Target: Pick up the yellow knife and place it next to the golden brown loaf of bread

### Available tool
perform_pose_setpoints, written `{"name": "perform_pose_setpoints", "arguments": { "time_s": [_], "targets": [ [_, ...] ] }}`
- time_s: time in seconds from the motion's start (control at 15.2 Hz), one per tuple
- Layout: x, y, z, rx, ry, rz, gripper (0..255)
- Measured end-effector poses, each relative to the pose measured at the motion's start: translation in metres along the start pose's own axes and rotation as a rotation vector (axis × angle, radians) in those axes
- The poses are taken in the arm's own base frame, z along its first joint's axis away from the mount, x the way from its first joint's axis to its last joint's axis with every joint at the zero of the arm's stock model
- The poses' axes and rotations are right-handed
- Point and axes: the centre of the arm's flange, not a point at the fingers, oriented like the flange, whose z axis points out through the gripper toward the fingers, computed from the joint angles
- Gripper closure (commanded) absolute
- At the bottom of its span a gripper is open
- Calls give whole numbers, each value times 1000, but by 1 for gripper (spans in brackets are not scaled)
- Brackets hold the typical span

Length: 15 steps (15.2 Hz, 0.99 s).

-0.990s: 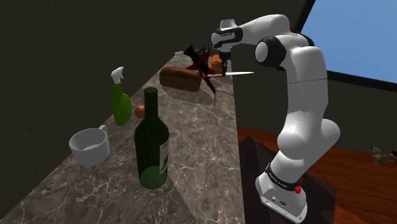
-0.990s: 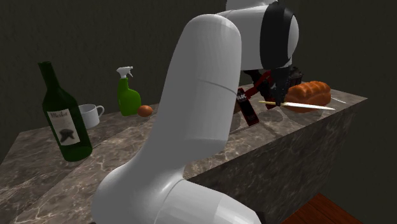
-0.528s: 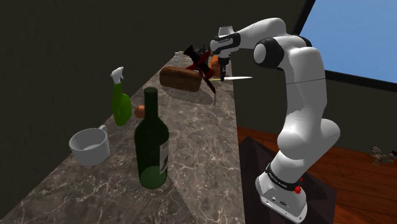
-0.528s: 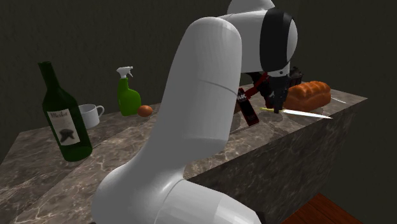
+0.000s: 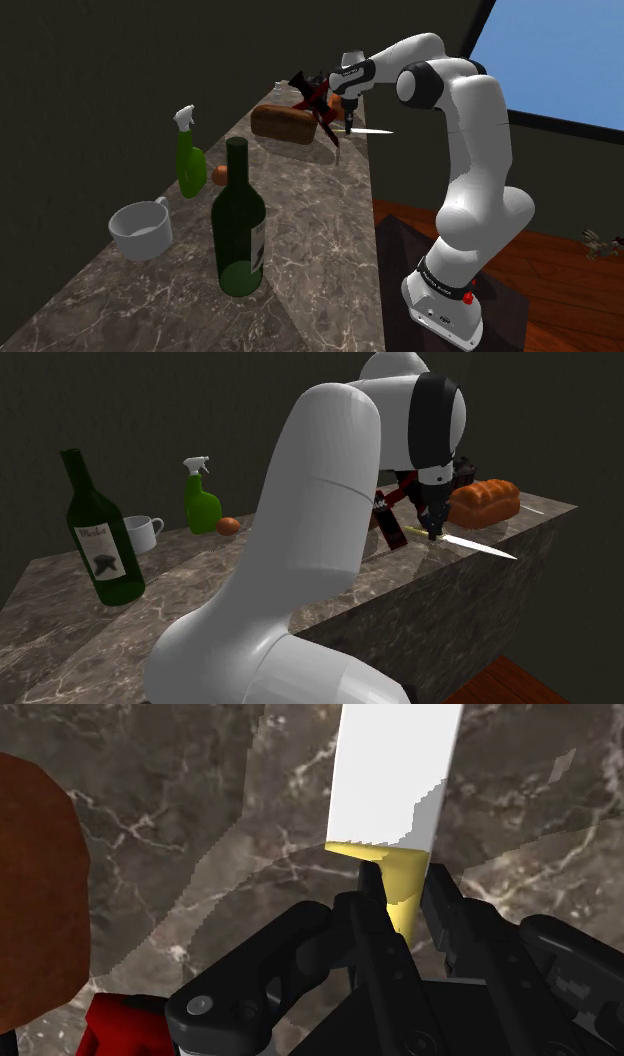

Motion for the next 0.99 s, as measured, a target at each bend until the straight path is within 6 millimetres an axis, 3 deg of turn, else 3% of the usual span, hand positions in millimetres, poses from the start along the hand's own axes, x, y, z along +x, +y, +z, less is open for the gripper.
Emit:
{"name": "perform_pose_setpoints", "arguments": {
  "time_s": [0.26, 0.33, 0.73, 0.99],
  "targets": [
    [0, 0, 1, 0, 0, 0, 255],
    [0, 0, 1, 0, 0, 0, 0],
    [1, 0, 1, 0, 0, 0, 0],
    [0, -2, -36, -1, 1, -1, 0]
  ]
}}
